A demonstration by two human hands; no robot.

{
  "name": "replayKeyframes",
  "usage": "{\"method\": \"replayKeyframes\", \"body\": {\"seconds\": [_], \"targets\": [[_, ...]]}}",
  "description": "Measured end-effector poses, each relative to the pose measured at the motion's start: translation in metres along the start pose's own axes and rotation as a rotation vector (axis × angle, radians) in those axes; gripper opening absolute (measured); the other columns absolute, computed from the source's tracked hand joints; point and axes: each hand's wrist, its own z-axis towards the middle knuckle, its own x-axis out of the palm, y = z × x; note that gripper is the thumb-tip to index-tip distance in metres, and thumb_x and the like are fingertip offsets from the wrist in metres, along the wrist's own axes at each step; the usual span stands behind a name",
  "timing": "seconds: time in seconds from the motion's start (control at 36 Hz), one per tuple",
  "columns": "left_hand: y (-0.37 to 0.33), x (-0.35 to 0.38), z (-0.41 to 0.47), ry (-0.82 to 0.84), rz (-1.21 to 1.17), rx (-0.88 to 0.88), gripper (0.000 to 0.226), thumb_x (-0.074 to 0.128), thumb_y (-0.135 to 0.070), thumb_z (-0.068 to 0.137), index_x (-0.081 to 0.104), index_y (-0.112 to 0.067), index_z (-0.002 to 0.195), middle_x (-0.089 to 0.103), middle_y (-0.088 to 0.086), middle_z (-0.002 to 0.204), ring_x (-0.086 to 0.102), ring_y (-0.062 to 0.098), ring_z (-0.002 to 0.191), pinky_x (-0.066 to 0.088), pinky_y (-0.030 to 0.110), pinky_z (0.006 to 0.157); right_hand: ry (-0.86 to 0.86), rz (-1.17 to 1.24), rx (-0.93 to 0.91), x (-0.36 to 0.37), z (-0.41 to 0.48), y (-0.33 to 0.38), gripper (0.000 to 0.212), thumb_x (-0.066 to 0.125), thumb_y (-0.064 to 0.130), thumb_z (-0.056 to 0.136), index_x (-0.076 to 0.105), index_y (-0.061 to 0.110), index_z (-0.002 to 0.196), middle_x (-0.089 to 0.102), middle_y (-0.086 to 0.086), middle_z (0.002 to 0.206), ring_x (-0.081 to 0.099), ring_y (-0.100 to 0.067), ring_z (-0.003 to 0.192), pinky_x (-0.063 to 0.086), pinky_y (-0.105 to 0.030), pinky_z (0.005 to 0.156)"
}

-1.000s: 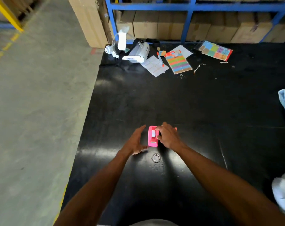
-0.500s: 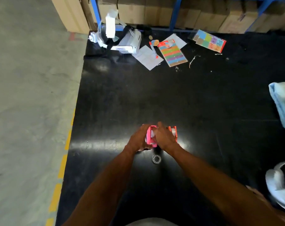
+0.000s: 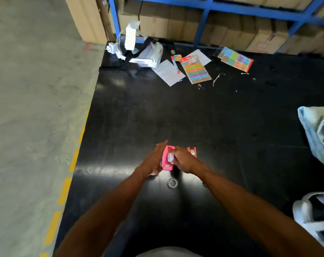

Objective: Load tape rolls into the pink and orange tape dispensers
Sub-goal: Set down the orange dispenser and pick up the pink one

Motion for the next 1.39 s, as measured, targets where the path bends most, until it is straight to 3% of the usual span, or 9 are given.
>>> {"method": "replayKeyframes", "body": {"seconds": [0.14, 0.28, 0.39, 0.5, 0.58, 0.83, 1.06, 1.22, 1.39], "targets": [[-0.010, -0.001, -0.040, -0.278, -0.088, 0.080, 0.055, 0.048, -0.010, 0.086, 0.044, -0.004, 0.141, 0.041, 0.003, 0.136, 0.052, 0.010, 0.116, 0.041, 0.008, 0.100, -0.038, 0.021, -0.005, 0.005, -0.014, -0.003, 0.022, 0.058, 0.010, 0.091, 0.064, -0.001, 0.109, 0.062, -0.020, 0.119, 0.058, -0.032, 0.110, 0.037, -0.029, 0.086], [-0.026, 0.009, -0.063, -0.247, -0.398, -0.069, 0.020, 0.062, -0.013, 0.095, 0.068, -0.013, 0.115, 0.072, 0.003, 0.106, 0.071, 0.005, 0.087, 0.058, 0.027, 0.081, -0.069, 0.029, -0.065, 0.005, -0.034, 0.008, 0.017, 0.057, 0.008, 0.086, 0.069, 0.008, 0.098, 0.067, -0.015, 0.102, 0.060, -0.029, 0.096, 0.043, -0.031, 0.080], [-0.032, 0.021, -0.071, -0.279, -0.516, -0.124, 0.024, 0.070, -0.025, 0.087, 0.074, -0.018, 0.109, 0.078, 0.007, 0.103, 0.075, 0.021, 0.097, 0.060, 0.037, 0.089, -0.115, 0.045, -0.075, 0.008, -0.044, 0.013, 0.016, 0.058, 0.013, 0.086, 0.069, 0.009, 0.097, 0.071, -0.014, 0.100, 0.066, -0.030, 0.093, 0.052, -0.041, 0.081], [-0.044, 0.028, -0.083, -0.349, -0.597, -0.131, 0.021, 0.073, -0.020, 0.084, 0.077, -0.016, 0.105, 0.079, 0.008, 0.098, 0.075, 0.023, 0.091, 0.060, 0.034, 0.086, -0.163, 0.049, -0.068, 0.008, -0.062, 0.025, 0.016, 0.061, 0.008, 0.087, 0.068, 0.002, 0.100, 0.072, -0.018, 0.102, 0.066, -0.034, 0.093, 0.053, -0.046, 0.082], [-0.051, 0.031, -0.091, -0.367, -0.658, -0.146, 0.016, 0.073, -0.008, 0.086, 0.076, -0.013, 0.101, 0.077, 0.016, 0.095, 0.072, 0.021, 0.084, 0.060, 0.032, 0.079, -0.171, 0.052, -0.051, 0.012, -0.067, 0.022, 0.016, 0.063, 0.011, 0.085, 0.068, 0.005, 0.099, 0.072, -0.017, 0.102, 0.067, -0.034, 0.094, 0.053, -0.045, 0.081], [-0.043, 0.042, -0.100, -0.419, -0.607, -0.198, 0.012, 0.077, -0.012, 0.084, 0.076, -0.018, 0.094, 0.078, 0.017, 0.091, 0.073, 0.023, 0.080, 0.061, 0.049, 0.086, -0.100, 0.019, 0.130, 0.035, -0.093, -0.018, 0.014, 0.051, 0.011, 0.079, 0.062, 0.005, 0.073, 0.069, -0.021, 0.085, 0.067, -0.039, 0.082, 0.051, -0.037, 0.067], [-0.036, 0.039, -0.104, -0.401, -0.565, -0.240, 0.024, 0.080, -0.018, 0.081, 0.076, -0.008, 0.103, 0.078, 0.012, 0.095, 0.076, 0.024, 0.090, 0.061, 0.036, 0.087, -0.020, -0.150, 0.275, 0.064, -0.113, -0.031, 0.023, 0.055, 0.011, 0.088, 0.063, 0.004, 0.107, 0.066, -0.020, 0.120, 0.063, -0.038, 0.112, 0.050, -0.037, 0.082], [-0.033, 0.033, -0.100, -0.396, -0.623, -0.243, 0.026, 0.080, -0.005, 0.079, 0.070, 0.002, 0.101, 0.073, 0.024, 0.094, 0.069, 0.021, 0.084, 0.058, 0.038, 0.085, -0.021, -0.240, 0.281, 0.072, -0.103, -0.025, 0.028, 0.055, 0.010, 0.088, 0.064, 0.006, 0.114, 0.067, -0.017, 0.121, 0.063, -0.036, 0.113, 0.050, -0.039, 0.091], [-0.028, 0.030, -0.094, -0.377, -0.648, -0.250, 0.021, 0.080, -0.005, 0.079, 0.069, 0.000, 0.097, 0.072, 0.016, 0.088, 0.070, 0.024, 0.084, 0.059, 0.041, 0.086, -0.047, -0.270, 0.277, 0.073, -0.091, -0.019, 0.028, 0.053, 0.007, 0.088, 0.067, 0.006, 0.112, 0.069, -0.016, 0.118, 0.065, -0.034, 0.110, 0.052, -0.038, 0.089]]}}
